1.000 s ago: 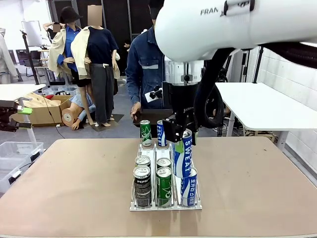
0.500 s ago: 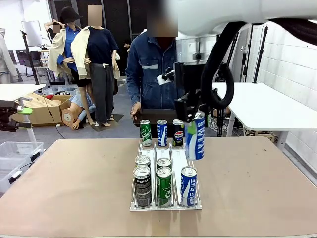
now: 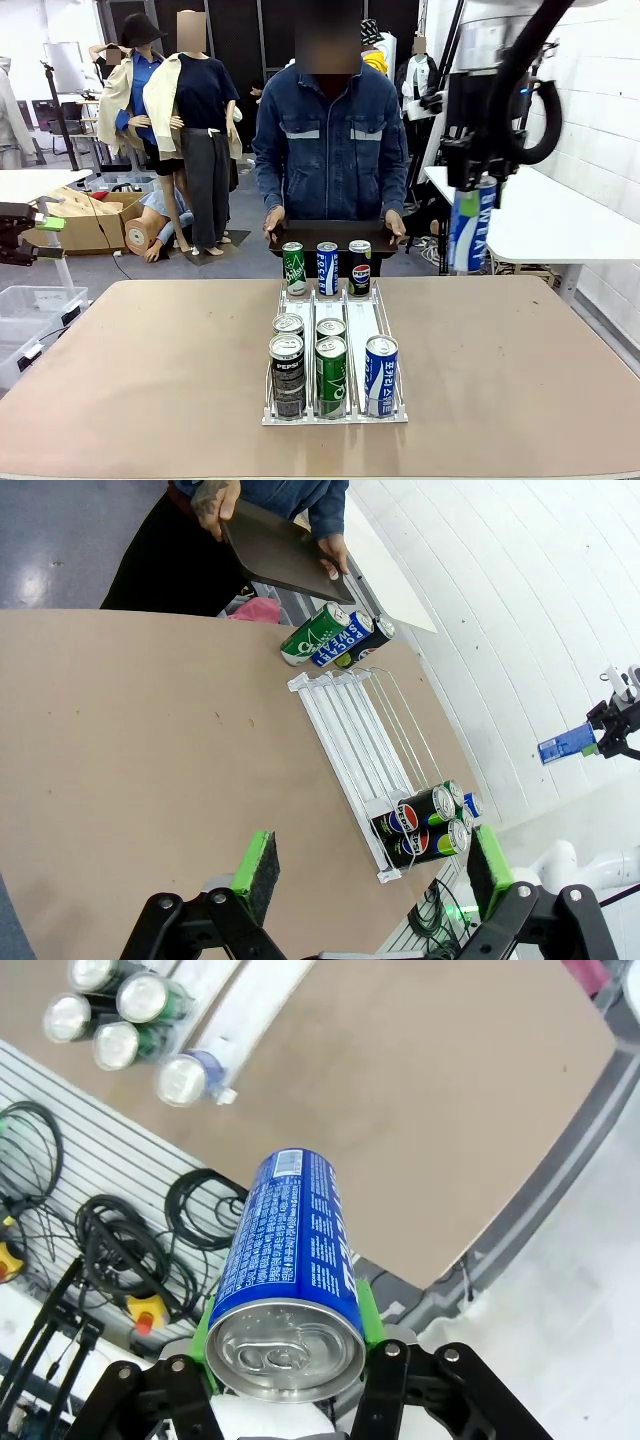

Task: Retrieve and hand over the desired beverage to the person.
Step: Pick up a can of the same type that the person held from the Automatic Can Dispenser.

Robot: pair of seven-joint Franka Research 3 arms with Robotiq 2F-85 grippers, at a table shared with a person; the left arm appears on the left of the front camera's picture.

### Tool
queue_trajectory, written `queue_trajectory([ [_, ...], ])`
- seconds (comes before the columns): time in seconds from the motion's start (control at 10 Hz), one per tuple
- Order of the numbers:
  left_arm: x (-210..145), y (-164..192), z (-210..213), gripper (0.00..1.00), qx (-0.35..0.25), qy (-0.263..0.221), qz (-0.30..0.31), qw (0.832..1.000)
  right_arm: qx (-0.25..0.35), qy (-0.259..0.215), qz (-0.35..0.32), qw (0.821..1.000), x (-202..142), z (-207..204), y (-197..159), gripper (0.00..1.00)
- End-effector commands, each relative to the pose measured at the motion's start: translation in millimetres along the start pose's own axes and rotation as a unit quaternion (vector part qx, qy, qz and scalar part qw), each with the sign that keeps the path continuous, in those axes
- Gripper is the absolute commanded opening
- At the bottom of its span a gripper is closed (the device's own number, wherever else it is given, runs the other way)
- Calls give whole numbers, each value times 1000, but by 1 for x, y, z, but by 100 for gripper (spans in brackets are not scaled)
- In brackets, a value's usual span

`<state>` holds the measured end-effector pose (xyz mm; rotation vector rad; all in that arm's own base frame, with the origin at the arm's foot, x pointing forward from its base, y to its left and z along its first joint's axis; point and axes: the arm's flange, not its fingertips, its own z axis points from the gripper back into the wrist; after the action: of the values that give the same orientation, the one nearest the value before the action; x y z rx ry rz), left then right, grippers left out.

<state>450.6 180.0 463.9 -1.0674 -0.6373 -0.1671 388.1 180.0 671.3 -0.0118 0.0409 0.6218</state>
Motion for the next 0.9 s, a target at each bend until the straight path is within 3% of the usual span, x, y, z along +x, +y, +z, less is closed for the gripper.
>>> queue_trajectory([
  [0.0, 0, -1, 1, 100, 2, 2, 0, 1000, 19, -9, -1, 1000, -14, 3, -34, 0],
  [0.4, 0, -1, 1, 100, 2, 2, 0, 1000, 15, -6, 2, 1000, -43, -2, -90, 0],
  [0.8, 0, -1, 1, 100, 2, 2, 0, 1000, 27, -6, -5, 1000, -40, -5, -101, 0],
])
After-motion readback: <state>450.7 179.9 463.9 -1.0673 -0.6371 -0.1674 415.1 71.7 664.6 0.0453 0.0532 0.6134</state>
